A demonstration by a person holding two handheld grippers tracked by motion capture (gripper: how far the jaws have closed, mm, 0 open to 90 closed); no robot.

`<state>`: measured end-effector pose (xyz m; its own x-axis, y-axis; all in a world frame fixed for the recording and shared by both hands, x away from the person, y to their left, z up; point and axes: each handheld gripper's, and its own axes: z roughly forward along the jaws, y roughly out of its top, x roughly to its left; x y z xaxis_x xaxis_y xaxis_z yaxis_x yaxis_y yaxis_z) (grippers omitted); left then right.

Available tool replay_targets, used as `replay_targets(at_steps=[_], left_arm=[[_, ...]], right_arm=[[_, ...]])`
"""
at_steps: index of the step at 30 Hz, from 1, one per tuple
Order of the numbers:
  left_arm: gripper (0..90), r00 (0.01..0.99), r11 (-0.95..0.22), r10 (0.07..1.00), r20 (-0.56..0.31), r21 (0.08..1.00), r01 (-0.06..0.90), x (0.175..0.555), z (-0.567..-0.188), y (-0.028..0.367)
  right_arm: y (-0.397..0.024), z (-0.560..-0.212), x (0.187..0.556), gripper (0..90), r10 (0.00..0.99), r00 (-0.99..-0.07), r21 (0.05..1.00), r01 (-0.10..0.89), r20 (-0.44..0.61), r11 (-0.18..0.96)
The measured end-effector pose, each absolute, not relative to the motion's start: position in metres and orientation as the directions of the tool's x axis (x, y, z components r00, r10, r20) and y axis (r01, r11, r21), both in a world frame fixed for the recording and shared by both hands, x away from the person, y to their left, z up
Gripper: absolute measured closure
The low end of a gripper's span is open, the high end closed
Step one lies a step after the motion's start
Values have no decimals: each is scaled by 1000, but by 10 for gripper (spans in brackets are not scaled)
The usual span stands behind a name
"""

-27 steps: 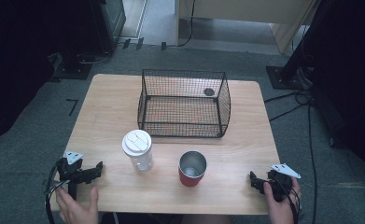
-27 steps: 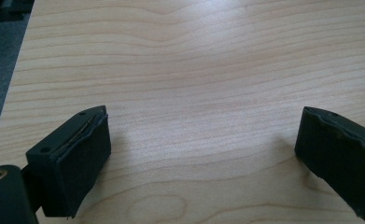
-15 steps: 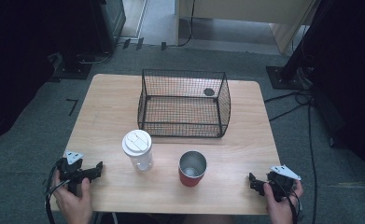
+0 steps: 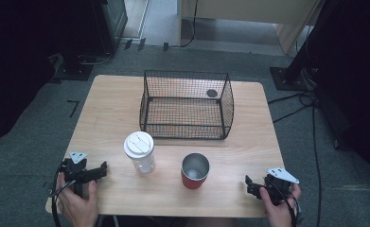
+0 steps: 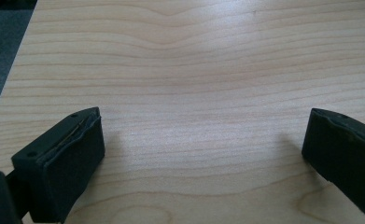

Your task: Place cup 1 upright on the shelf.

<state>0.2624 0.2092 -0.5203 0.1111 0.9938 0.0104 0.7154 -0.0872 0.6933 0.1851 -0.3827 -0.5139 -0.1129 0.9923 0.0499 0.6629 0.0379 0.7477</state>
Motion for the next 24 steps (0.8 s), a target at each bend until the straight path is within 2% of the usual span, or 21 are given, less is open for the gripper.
replay_targets(at_steps=[11,24], left_arm=[[0,111,-88,994,11,693,715,262,-520,209],[0,111,-88,994,11,693,715,262,-520,209]], right_arm=[[-350,-502,179,0,976,-193,775,631,103,43],[-318,-500,177,0,956,-267,784,616,120,73]])
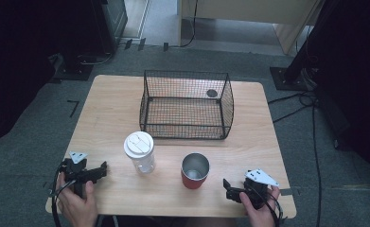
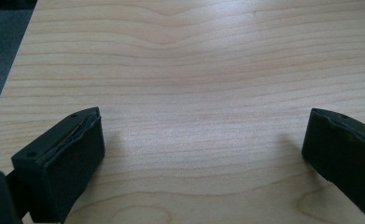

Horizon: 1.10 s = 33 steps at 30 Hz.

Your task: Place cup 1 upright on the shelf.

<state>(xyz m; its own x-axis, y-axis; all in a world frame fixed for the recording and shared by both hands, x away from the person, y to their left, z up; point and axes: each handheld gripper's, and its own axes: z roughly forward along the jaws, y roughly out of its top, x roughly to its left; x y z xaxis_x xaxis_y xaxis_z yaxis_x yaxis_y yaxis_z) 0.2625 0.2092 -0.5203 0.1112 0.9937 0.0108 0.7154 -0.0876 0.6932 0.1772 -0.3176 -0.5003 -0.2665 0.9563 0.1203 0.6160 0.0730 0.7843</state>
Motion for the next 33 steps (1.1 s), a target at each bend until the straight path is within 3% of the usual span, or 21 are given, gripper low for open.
replay_targets(at_steps=[33], left_arm=[[0,111,-88,994,11,693,715,262,-520,209]], right_arm=[[-263,-489,167,0,883,-446,827,545,145,139]])
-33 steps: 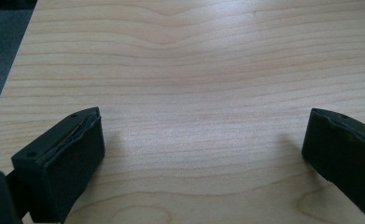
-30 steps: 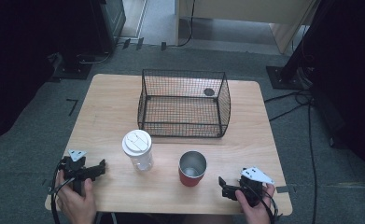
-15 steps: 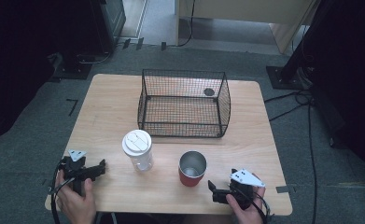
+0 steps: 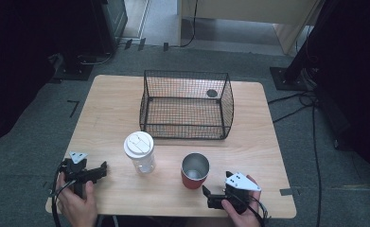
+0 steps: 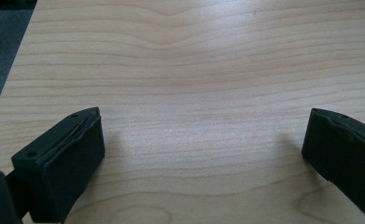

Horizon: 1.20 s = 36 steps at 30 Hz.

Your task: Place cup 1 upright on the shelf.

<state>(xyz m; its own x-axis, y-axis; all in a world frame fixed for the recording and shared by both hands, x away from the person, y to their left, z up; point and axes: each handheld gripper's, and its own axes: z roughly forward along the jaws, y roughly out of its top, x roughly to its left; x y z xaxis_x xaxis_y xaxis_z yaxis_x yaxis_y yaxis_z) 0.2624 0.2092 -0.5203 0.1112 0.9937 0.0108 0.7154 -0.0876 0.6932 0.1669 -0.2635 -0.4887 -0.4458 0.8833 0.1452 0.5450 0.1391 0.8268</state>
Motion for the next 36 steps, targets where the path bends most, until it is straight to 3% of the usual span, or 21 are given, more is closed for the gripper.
replay_targets(at_steps=[16,36], left_arm=[[0,111,-88,994,11,693,716,262,-520,209],[0,111,-88,994,11,694,715,262,-520,209]], right_arm=[[-244,-481,170,0,854,-498,838,524,152,156],[-217,-475,183,0,856,-489,844,520,166,134]])
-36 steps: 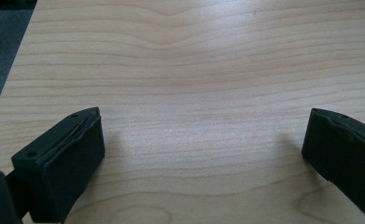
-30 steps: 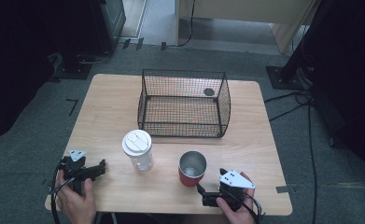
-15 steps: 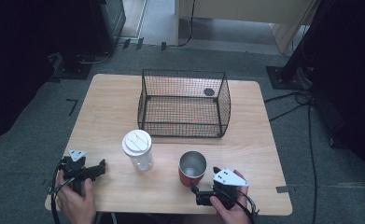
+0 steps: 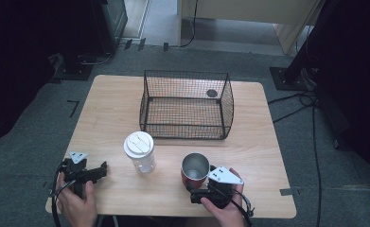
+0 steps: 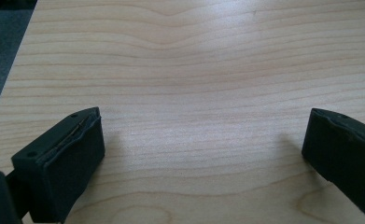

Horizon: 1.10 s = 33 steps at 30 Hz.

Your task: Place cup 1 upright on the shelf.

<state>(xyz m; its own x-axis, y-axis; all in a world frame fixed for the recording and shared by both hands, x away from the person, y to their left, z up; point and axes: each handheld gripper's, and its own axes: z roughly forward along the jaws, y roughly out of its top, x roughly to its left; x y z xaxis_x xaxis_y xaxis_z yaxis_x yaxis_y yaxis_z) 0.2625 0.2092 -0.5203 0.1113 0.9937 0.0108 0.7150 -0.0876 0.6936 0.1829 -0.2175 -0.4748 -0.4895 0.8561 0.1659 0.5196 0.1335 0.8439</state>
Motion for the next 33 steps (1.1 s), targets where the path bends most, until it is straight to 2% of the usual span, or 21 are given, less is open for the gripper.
replay_targets(at_steps=[11,17,28,33], left_arm=[[0,111,-88,994,11,693,715,262,-520,209],[0,111,-88,994,11,694,715,262,-520,209],[0,111,-87,994,11,694,715,263,-520,209],[0,111,-87,994,11,694,715,263,-520,209]], right_arm=[[-201,-479,189,0,875,-463,860,496,141,124],[-197,-481,190,60,887,-449,883,452,103,126],[-191,-482,192,42,888,-443,890,445,123,98],[-184,-487,193,52,904,-422,905,409,72,119]])
